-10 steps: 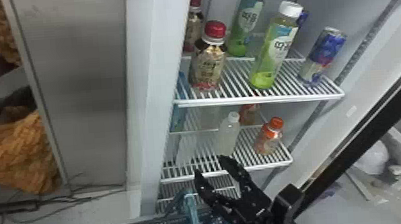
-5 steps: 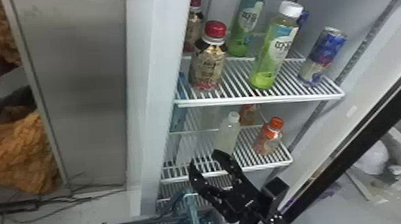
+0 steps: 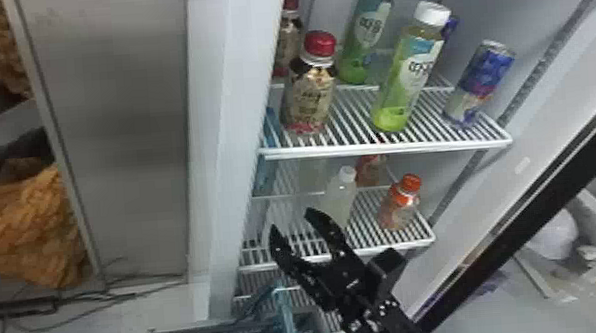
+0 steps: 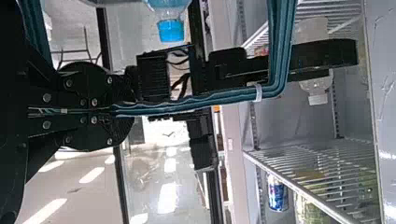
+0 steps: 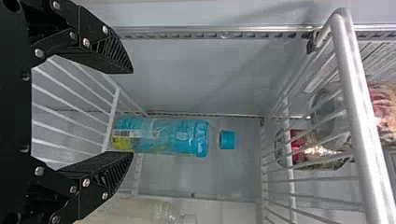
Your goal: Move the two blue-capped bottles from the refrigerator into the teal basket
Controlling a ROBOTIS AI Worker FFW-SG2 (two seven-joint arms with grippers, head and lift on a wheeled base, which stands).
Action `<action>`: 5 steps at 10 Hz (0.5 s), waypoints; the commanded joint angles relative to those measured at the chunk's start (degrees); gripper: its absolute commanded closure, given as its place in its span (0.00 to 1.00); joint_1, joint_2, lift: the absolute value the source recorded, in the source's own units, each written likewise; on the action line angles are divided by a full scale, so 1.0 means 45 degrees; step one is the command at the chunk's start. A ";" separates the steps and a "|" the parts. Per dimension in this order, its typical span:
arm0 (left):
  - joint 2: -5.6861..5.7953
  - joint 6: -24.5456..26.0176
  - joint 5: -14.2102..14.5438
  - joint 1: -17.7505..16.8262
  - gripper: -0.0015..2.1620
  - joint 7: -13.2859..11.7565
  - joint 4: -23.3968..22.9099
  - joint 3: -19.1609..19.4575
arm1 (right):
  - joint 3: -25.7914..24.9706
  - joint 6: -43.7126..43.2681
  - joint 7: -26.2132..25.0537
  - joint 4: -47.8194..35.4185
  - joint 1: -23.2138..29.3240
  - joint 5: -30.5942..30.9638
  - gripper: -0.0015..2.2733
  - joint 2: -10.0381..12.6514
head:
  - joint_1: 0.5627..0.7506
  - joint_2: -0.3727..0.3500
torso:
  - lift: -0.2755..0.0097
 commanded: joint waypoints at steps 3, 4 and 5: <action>0.0001 0.0002 0.0000 0.0000 0.51 -0.0001 0.0000 0.0000 | 0.0328 -0.0074 -0.0116 0.1366 -0.1260 0.0081 0.19 0.0091 | 0.70 0.03 | 0.42; 0.0020 0.0002 0.0000 0.0000 0.51 -0.0001 0.0000 0.0000 | 0.0426 -0.0074 -0.0213 0.1741 -0.1667 0.0081 0.19 0.0130 | 0.70 0.03 | 0.42; 0.0040 0.0002 0.0000 0.0000 0.51 -0.0001 0.0000 0.0000 | 0.0523 -0.0074 -0.0272 0.2116 -0.2042 0.0081 0.19 0.0188 | 0.70 0.03 | 0.42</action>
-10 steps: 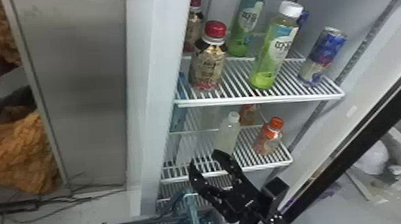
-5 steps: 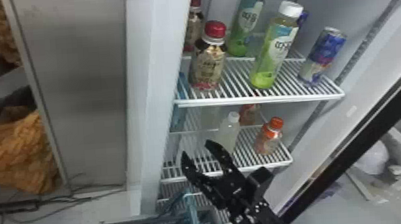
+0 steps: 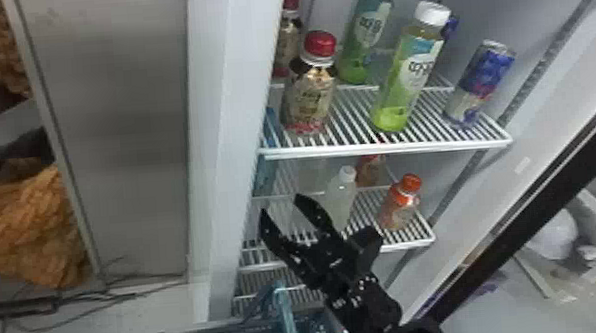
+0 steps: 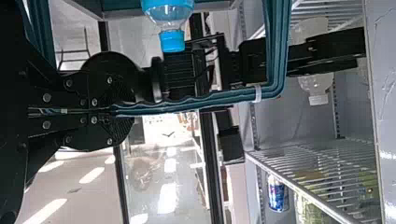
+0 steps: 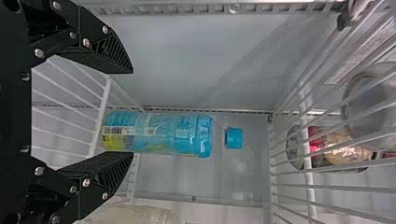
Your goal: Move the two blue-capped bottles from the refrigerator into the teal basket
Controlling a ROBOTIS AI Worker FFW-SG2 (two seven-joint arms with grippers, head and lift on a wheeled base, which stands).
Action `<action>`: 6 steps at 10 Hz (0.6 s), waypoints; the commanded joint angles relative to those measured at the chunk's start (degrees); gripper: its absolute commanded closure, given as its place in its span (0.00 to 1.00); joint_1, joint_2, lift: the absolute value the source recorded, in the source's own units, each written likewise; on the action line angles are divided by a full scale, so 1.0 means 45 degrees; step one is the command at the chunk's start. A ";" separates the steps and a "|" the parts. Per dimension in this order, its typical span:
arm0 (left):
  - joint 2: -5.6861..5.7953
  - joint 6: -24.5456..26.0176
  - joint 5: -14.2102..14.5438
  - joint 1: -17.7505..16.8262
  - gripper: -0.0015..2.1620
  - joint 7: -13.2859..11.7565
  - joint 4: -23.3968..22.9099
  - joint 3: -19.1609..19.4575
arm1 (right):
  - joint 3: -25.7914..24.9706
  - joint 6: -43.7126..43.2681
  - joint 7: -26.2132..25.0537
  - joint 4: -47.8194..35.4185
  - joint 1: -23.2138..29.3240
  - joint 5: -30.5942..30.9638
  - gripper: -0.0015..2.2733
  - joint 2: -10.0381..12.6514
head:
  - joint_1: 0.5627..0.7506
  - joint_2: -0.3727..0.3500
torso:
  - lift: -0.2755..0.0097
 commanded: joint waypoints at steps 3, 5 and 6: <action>0.0050 0.0000 0.0000 -0.0028 0.51 -0.0001 0.0000 -0.0034 | 0.0184 0.0000 -0.0216 0.1081 -0.1003 0.0051 0.19 0.0166 | 0.70 0.03 | 0.42; 0.0050 0.0031 0.0000 -0.0028 0.51 -0.0001 0.0000 -0.0034 | 0.0497 0.0000 -0.0470 0.1581 -0.1441 -0.0008 0.19 0.0185 | 0.70 0.03 | 0.42; 0.0069 0.0031 0.0000 -0.0059 0.51 -0.0001 0.0000 -0.0053 | 0.0614 0.0000 -0.0587 0.1768 -0.1691 -0.0047 0.19 0.0185 | 0.70 0.03 | 0.42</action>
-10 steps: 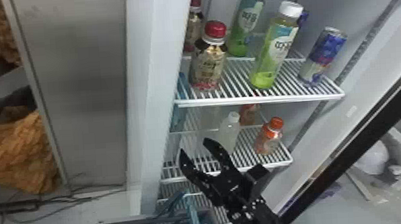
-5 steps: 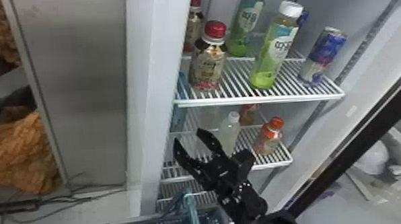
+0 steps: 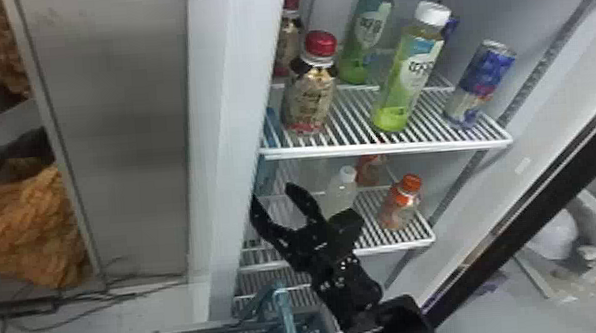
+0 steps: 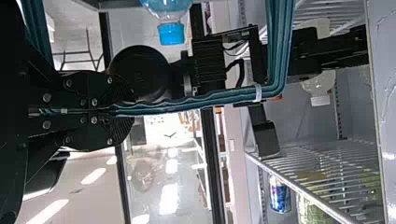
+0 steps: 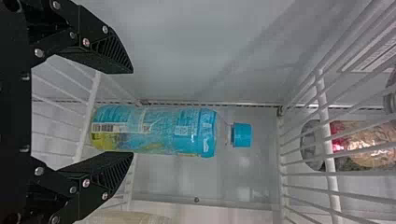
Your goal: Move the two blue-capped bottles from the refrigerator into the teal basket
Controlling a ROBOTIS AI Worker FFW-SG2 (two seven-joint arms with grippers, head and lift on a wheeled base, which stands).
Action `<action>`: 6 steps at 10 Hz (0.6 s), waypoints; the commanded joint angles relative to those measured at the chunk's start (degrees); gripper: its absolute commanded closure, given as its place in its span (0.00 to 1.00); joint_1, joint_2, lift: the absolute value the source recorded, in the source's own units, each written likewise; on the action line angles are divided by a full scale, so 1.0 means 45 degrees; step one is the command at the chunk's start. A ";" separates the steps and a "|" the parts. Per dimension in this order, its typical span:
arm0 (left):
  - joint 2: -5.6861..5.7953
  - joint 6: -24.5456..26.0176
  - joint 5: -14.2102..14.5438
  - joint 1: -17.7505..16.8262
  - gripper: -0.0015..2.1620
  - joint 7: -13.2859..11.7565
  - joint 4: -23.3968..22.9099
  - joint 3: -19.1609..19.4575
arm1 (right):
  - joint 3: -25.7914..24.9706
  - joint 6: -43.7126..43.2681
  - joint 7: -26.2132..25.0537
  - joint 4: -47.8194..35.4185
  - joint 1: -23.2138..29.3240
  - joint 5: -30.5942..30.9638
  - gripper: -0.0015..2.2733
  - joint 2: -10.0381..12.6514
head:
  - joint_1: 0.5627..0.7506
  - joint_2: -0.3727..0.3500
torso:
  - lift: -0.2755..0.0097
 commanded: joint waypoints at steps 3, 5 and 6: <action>0.0005 0.0001 0.0020 -0.0052 0.51 -0.0001 0.0000 -0.0044 | 0.0342 0.0000 -0.0425 0.0761 -0.0885 -0.0100 0.18 0.0059 | 0.70 0.03 | 0.42; 0.0005 0.0032 0.0020 -0.0083 0.51 -0.0001 0.0000 -0.0083 | 0.0615 -0.0156 -0.0698 0.1261 -0.1416 -0.0100 0.14 0.0078 | 0.70 0.03 | 0.42; 0.0005 0.0001 0.0020 -0.0083 0.51 -0.0001 0.0000 -0.0063 | 0.0674 -0.0250 -0.0835 0.1480 -0.1604 -0.0080 0.12 0.0078 | 0.70 0.03 | 0.42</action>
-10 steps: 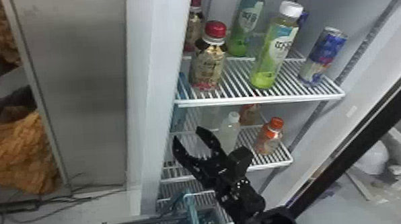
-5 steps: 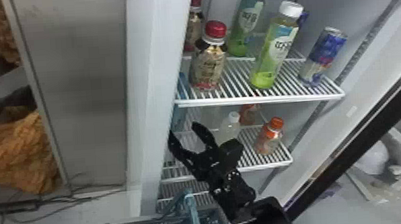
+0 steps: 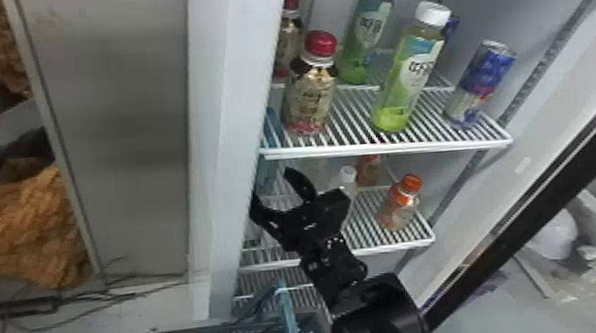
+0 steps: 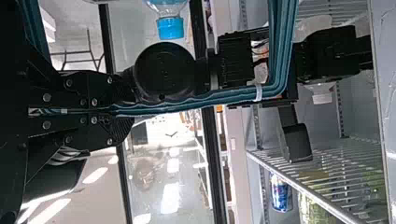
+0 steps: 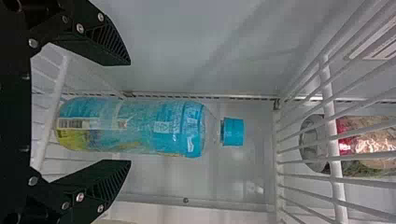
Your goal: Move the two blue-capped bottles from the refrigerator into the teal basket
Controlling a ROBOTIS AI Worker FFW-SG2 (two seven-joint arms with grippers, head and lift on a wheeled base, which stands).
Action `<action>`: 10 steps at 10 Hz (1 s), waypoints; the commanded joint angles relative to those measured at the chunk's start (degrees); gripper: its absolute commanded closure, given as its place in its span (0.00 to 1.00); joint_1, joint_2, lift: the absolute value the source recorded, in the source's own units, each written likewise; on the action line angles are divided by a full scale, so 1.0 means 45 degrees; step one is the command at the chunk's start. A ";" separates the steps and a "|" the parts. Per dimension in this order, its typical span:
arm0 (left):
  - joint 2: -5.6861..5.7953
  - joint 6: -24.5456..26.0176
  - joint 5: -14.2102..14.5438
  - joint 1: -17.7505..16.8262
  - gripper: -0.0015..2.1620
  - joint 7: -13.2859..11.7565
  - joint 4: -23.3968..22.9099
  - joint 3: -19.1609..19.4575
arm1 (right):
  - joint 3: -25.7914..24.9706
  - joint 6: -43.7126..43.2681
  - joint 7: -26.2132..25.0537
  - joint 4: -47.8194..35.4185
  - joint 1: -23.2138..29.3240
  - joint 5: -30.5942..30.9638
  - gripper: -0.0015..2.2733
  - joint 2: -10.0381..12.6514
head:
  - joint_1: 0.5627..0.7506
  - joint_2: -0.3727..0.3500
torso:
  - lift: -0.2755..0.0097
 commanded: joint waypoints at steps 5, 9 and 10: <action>-0.0039 -0.0010 0.0020 -0.0034 0.51 -0.0001 0.0000 0.0009 | 0.0668 -0.0446 -0.0897 0.1031 -0.1306 -0.0045 0.08 0.0037 | 0.70 0.03 | 0.42; -0.0059 -0.0041 0.0020 -0.0066 0.51 -0.0001 0.0000 0.0009 | 0.0942 -0.0446 -0.1425 0.1781 -0.2056 -0.0045 0.08 0.0076 | 0.70 0.03 | 0.42; -0.0059 -0.0041 0.0000 -0.0128 0.51 -0.0001 0.0000 -0.0011 | 0.1040 -0.0446 -0.1483 0.1937 -0.2306 -0.0045 0.08 0.0076 | 0.70 0.03 | 0.42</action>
